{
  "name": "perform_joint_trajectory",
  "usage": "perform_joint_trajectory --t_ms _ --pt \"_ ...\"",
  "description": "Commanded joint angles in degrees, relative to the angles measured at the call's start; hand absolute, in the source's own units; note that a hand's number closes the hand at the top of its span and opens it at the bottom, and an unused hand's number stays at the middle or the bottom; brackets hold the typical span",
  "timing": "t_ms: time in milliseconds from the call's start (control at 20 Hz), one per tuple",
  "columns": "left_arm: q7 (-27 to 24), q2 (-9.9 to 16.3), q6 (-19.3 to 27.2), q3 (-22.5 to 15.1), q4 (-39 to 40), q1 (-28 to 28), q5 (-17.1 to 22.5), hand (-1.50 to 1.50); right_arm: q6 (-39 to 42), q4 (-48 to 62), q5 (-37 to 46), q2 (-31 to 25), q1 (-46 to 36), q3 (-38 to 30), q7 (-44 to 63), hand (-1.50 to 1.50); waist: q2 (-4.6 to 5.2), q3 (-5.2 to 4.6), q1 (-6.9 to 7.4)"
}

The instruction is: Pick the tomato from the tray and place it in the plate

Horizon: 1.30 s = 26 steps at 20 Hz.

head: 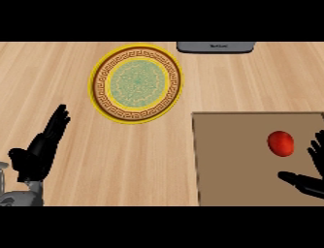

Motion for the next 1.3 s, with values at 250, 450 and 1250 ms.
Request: perform_joint_trajectory --t_ms 250,450,1250 --pt "-0.15 0.91 -3.23 3.24 0.44 -0.1 0.7 0.0 -0.59 7.29 5.28 2.56 -6.27 1.14 2.11 -1.5 0.35 0.48 0.21" --pt "0.94 -0.91 -2.0 2.2 0.85 -2.49 -0.05 0.0 -1.95 12.5 7.56 5.0 -11.85 3.05 1.37 -1.5 0.45 0.49 0.49" --pt "0.83 -1.89 -1.76 2.45 -0.67 0.04 -1.98 0.0 -16.67 6.56 24.73 8.78 -6.79 6.32 -3.61 1.5 0.13 0.34 -0.08"
